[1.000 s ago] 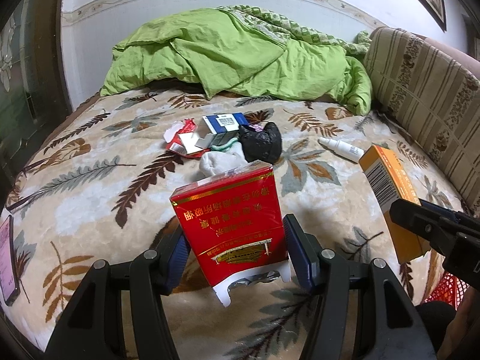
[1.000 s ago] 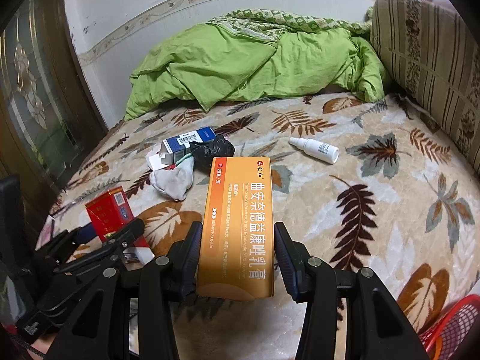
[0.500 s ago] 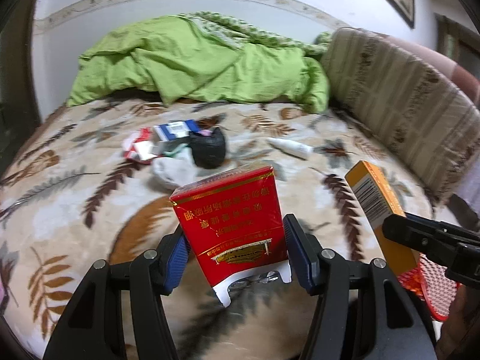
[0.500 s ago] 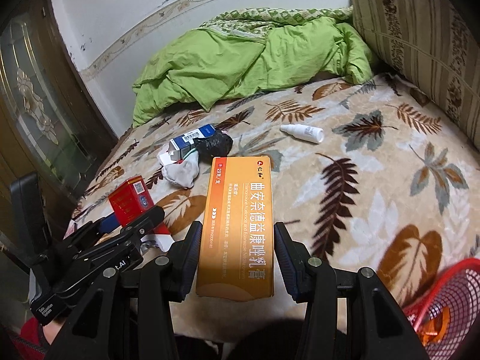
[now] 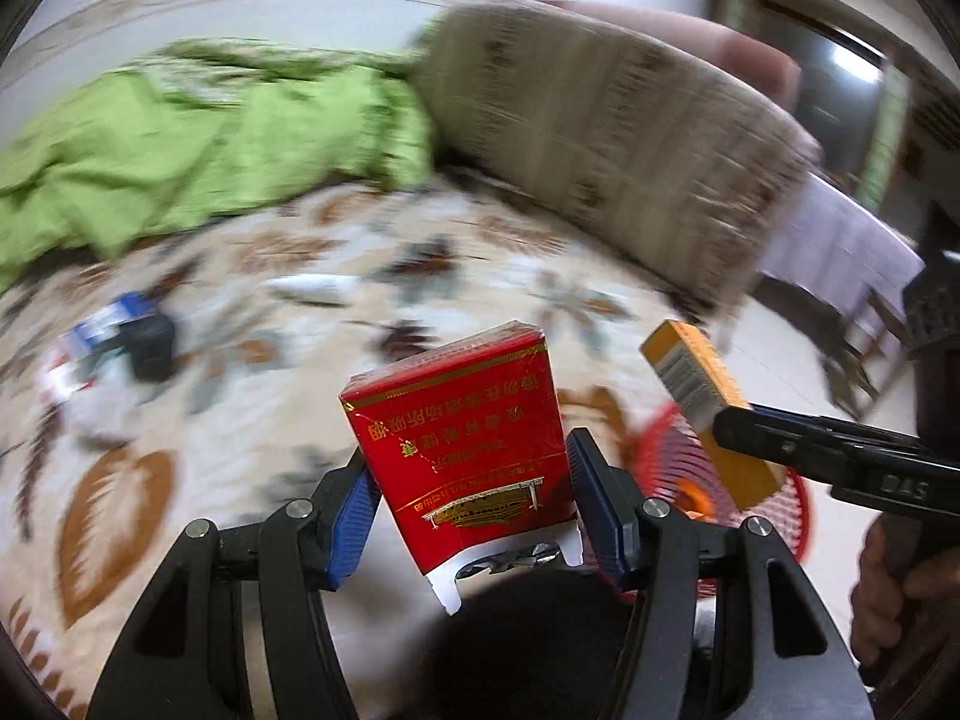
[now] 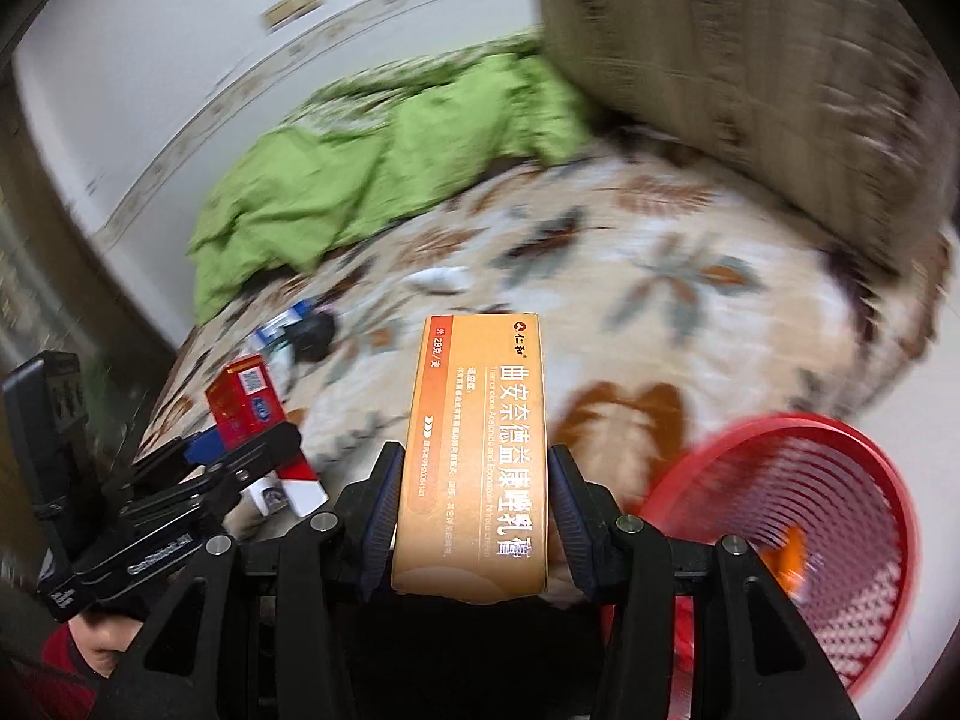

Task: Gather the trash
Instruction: 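Carry both boxes over the red wastebasket and open both tools to drop them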

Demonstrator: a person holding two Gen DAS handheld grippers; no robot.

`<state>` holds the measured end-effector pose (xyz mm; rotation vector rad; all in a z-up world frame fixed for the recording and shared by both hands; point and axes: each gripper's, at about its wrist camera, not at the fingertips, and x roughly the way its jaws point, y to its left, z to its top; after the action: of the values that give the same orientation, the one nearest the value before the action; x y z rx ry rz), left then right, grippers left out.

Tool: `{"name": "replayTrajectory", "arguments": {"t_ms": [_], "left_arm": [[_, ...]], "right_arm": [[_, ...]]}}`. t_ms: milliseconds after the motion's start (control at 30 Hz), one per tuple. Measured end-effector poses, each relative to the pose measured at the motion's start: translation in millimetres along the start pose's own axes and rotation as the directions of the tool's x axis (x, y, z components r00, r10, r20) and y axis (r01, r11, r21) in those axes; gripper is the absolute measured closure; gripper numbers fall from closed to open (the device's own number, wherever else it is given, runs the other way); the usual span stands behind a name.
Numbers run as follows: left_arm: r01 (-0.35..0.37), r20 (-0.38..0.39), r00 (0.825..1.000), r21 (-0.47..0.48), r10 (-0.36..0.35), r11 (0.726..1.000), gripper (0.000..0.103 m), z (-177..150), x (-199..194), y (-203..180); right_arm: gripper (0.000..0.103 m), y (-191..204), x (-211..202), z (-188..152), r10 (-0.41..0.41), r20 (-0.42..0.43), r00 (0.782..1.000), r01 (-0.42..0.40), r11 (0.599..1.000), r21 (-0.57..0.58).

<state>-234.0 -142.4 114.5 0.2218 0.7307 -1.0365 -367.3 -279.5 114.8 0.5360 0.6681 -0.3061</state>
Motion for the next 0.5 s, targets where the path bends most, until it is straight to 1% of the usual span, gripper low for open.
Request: {"name": "replayTrajectory", "arguments": {"t_ms": [100, 133, 200, 233, 333, 400, 433, 467, 500], "left_arm": [[0.098, -0.043, 0.994, 0.038, -0.096, 0.994, 0.044, 8, 17, -31], [0.135, -0.063, 0.989, 0.055, -0.131, 0.989, 0.044, 11, 24, -44], [0.185, -0.090, 0.980, 0.075, -0.178, 0.980, 0.044, 15, 33, -63], [0.216, -0.111, 0.972, 0.086, -0.207, 0.972, 0.044, 17, 40, -75], [0.269, -0.154, 0.956, 0.107, -0.251, 0.957, 0.043, 17, 54, -101], [0.300, -0.187, 0.943, 0.126, -0.274, 0.946, 0.041, 17, 62, -116], [0.302, -0.202, 0.941, 0.141, -0.271, 0.943, 0.035, 17, 66, -123], [0.293, -0.206, 0.943, 0.147, -0.261, 0.945, 0.032, 15, 68, -125], [0.286, -0.201, 0.946, 0.150, -0.254, 0.946, 0.032, 15, 67, -127]], "right_arm": [[0.052, -35, -23, -6, -0.066, 0.020, 0.998, 0.065, 0.995, 0.070], [0.052, -49, -31, -9, -0.091, 0.027, 0.996, 0.088, 0.991, 0.096], [0.052, -67, -43, -11, -0.124, 0.037, 0.992, 0.118, 0.984, 0.135], [0.052, -79, -49, -12, -0.142, 0.041, 0.989, 0.133, 0.978, 0.162], [0.051, -100, -61, -15, -0.176, 0.050, 0.983, 0.162, 0.964, 0.212], [0.050, -109, -64, -16, -0.185, 0.052, 0.981, 0.169, 0.959, 0.228], [0.050, -113, -64, -16, -0.194, 0.052, 0.980, 0.177, 0.956, 0.232], [0.049, -114, -62, -15, -0.201, 0.049, 0.978, 0.184, 0.954, 0.236], [0.046, -118, -63, -15, -0.208, 0.046, 0.977, 0.191, 0.950, 0.246]]}}
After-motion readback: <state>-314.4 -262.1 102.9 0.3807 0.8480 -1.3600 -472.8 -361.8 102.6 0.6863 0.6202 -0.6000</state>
